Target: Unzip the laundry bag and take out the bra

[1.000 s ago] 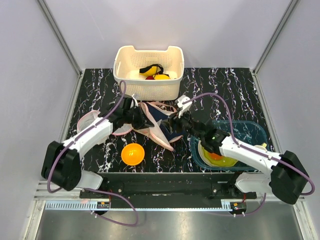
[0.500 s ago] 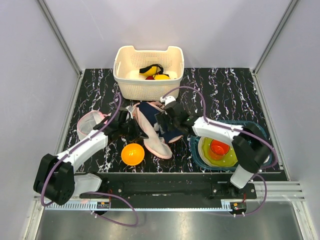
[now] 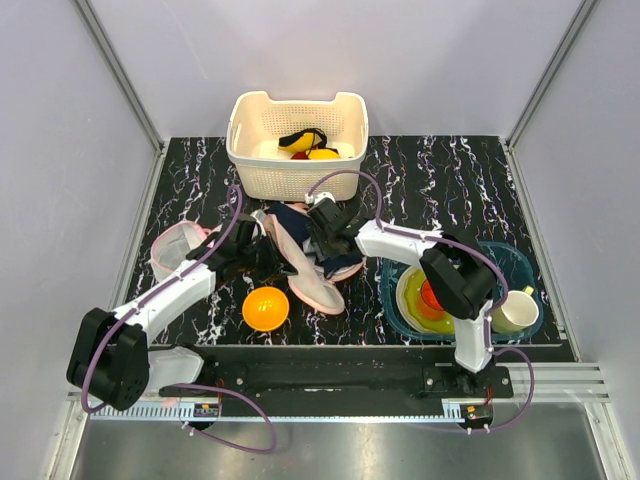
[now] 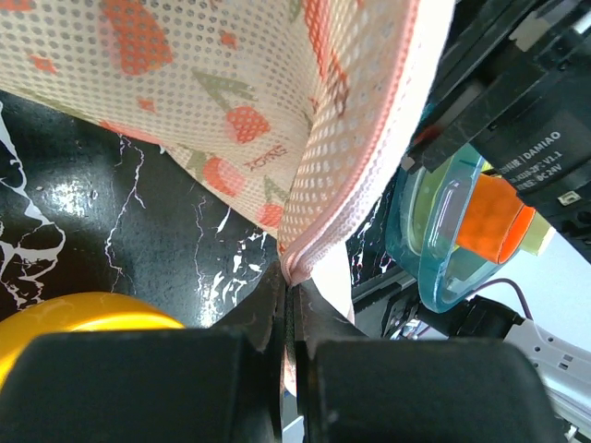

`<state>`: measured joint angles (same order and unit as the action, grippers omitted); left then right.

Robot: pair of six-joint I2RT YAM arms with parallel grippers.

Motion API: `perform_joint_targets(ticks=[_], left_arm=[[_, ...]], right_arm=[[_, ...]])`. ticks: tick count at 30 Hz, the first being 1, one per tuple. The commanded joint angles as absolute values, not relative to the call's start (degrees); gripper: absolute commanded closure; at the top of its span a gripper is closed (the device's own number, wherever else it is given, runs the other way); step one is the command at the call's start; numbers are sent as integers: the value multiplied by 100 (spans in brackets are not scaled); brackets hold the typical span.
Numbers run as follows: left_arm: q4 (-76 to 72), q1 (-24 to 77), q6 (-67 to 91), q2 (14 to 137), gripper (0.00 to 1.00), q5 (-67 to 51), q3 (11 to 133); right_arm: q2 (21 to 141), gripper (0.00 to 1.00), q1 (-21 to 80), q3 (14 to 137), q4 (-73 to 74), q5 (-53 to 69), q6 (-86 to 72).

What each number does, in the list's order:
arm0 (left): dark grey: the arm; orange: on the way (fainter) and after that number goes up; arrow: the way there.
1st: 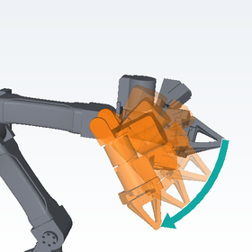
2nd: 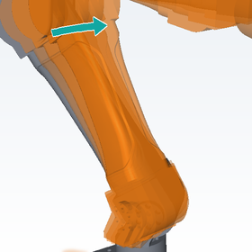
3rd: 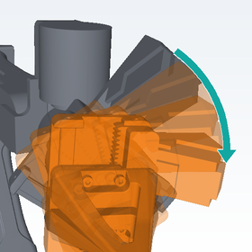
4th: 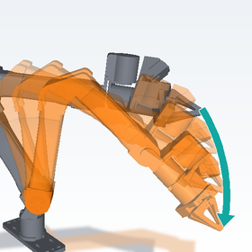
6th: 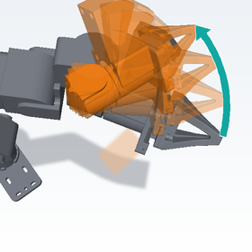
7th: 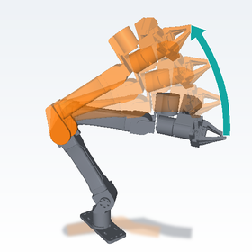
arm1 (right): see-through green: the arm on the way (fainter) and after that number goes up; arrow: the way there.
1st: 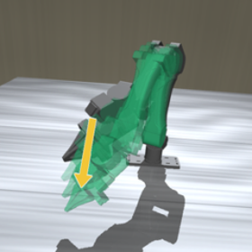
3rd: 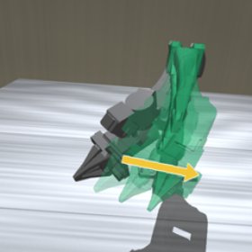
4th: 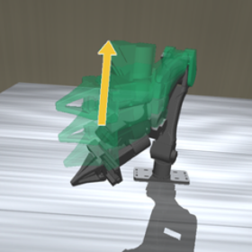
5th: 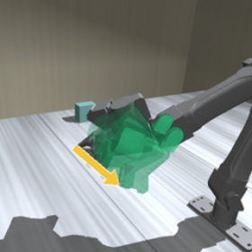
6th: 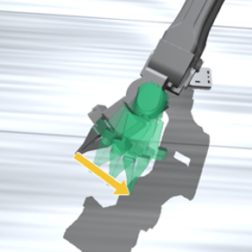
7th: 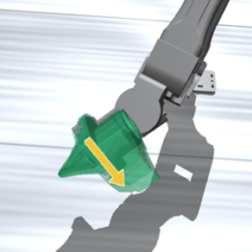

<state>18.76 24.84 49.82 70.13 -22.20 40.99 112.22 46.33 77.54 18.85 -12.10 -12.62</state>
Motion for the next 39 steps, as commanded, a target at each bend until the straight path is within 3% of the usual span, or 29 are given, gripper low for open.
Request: perform_joint_targets(ticks=[1,3,4,13,21,36,37,39], left_arm=[[1626,2496,5036,6829,100,-2162,4210],[1635,2496,5019,6846,100,-2162,4228],[1635,2496,5010,6864,100,-2153,4254],[1389,2592,5027,7241,100,-2346,4570],[1204,3189,5045,8024,100,-2470,5431],[1318,4086,4325,8613,100,-2567,6539],[1318,4096,4289,8613,78,-2584,6591],[1380,4096,4237,8613,59,-2558,6600]], right_arm=[[11058,81,4623,7911,2127,-1678,-1450],[10803,99,4623,7814,2153,-1810,-1441],[10541,100,4614,7787,2171,-1828,-1433],[9089,100,4623,8068,2751,-2179,-1029],[8578,100,4202,9438,2892,-2312,-554],[9702,100,3323,12462,2935,-2004,-202],[9781,100,3296,12585,2927,-1987,-211],[10044,100,3243,12971,2979,-1995,-194]])
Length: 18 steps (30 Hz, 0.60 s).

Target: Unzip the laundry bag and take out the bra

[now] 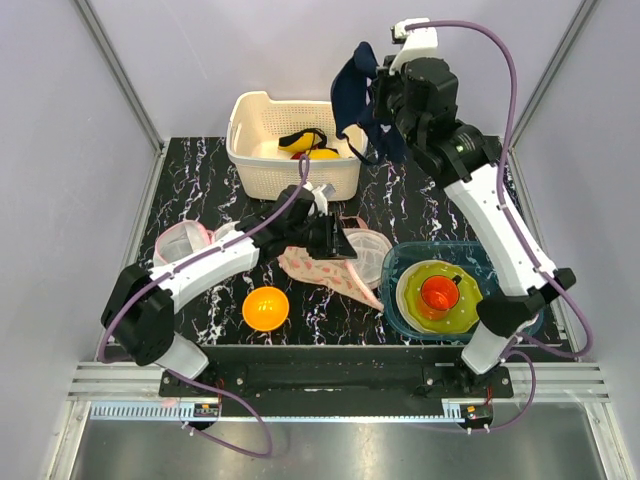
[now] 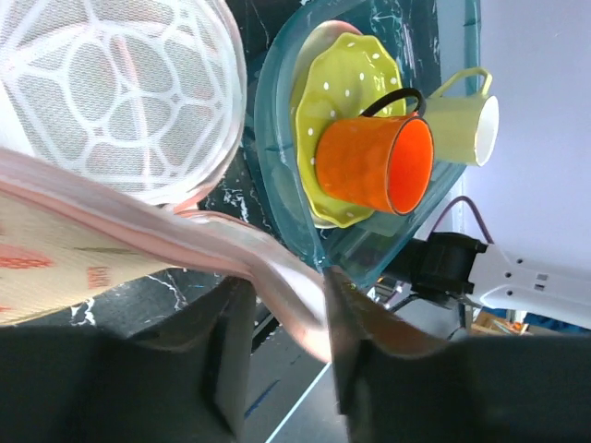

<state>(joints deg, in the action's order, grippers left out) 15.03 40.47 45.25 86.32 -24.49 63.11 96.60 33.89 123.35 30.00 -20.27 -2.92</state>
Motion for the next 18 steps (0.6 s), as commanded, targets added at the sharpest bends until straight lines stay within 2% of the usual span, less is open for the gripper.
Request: perform_joint_targets(ticks=[1,5,8,12,18], left_arm=[[1449,4096,4193,8596,35,-2523,6627],[1871,4026,3956,8377,21,-2329,6732],[2273,3815,3798,8113,21,-2032,6767],[3409,3648,3375,7613,20,-758,7145],[4007,2675,3331,6629,17,-694,6742]], right_arm=[[10142,100,3226,13121,3006,-1978,-193],[10642,100,3164,14016,3111,-1951,-202],[11073,100,3138,14552,3111,-1811,-185],[11740,100,3138,15116,3085,-1512,-246],[12523,100,3129,15469,2839,-1362,-316]])
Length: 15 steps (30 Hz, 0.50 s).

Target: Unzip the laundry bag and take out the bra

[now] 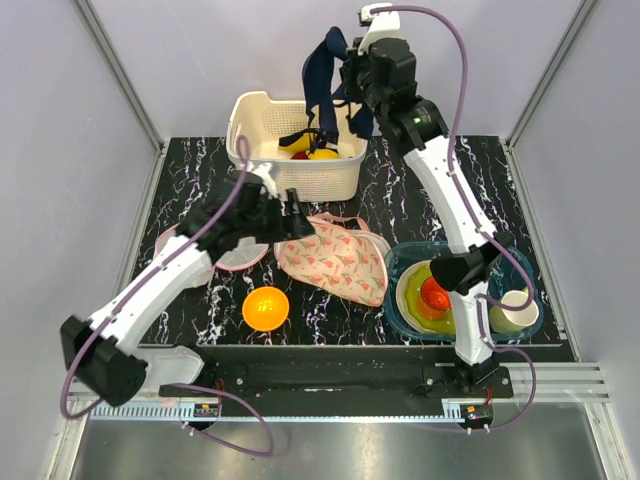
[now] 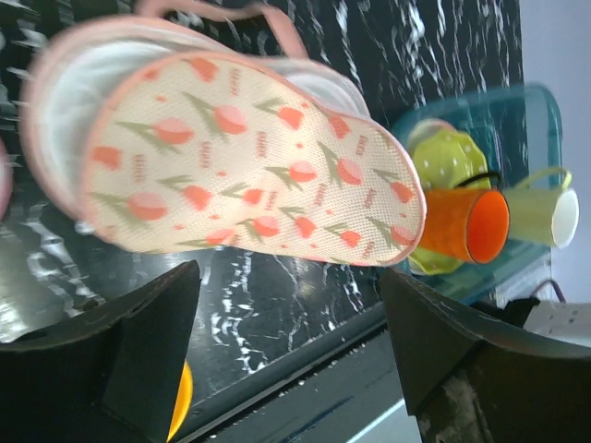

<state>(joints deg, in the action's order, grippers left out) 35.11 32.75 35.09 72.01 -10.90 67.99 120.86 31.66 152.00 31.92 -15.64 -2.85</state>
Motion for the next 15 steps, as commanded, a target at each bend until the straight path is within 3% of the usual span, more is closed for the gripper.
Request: perform_joint_targets(ticks=[1,5,10,11,13,15], left_arm=[[4060,2524,3340,6357,14,-712,6576],[4271,1751,3322,5767,11,-843,6258],[4342,1564,3392,5485,11,-958,6030],[4342,1556,3401,5441,11,-984,6003],[4307,1556,3384,5414,12,-1063,5951],[4254,1556,3340,5405,11,-1212,5854]], right_arm=[[12611,100,3129,15451,2787,-1354,-325],[13252,100,3111,15451,2470,-1144,-325],[13868,100,2989,15504,2049,-862,-587],[14008,94,2936,15495,2013,-635,-676],[14097,38,2883,15478,2117,-309,-704],[14028,1,2892,15425,2284,-124,-668]])
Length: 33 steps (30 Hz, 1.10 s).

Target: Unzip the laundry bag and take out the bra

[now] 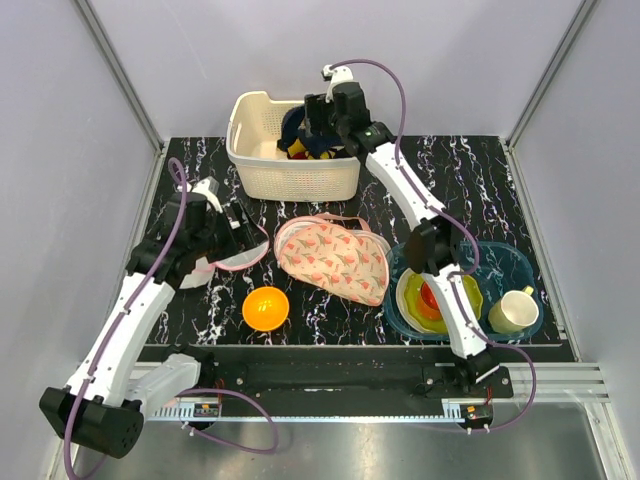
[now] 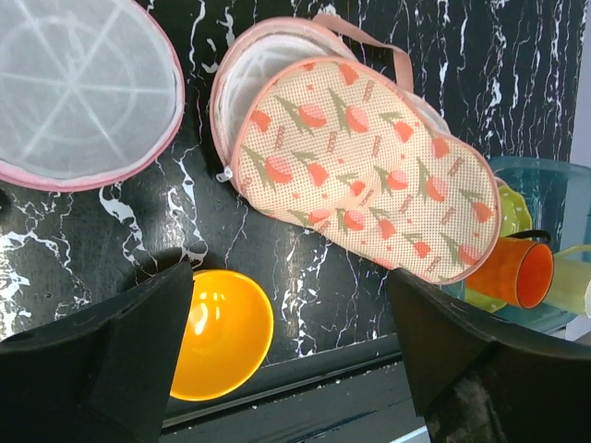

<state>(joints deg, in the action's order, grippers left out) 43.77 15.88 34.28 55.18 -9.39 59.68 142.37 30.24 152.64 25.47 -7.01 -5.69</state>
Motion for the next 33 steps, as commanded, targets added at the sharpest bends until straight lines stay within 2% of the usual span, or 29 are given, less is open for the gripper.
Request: perform_joint_targets(ticks=[1,6,11,14,18,24,29,33], left_arm=[[4245,1556,3331,5431,11,-1213,5827],[4210,1547,3208,5721,10,-1291,5932],[3894,1547,3199,5871,8,-1432,5941],[3841,1547,3164,6020,8,-1441,5994],[3753,1547,2936,6170,7,-1599,6082],[3753,1547,2716,6302,7,-1661,6284],[3718,1547,2663,6346,6,-1713,6302],[3525,1547,2742,6442,7,-1916,6144]], right_arm=[[13949,0,2892,15320,2433,-97,-642],[13071,0,2883,14767,2680,-772,-501],[11904,0,2883,13581,2821,-1221,-527],[11149,0,2883,12615,3006,-1625,-694],[10004,0,2892,10483,3049,-2047,-1184],[8202,0,2892,7925,3383,-1880,-1774],[7138,0,2883,6550,3797,-2110,-2398],[6715,0,2874,5768,3937,-1688,-2933]])
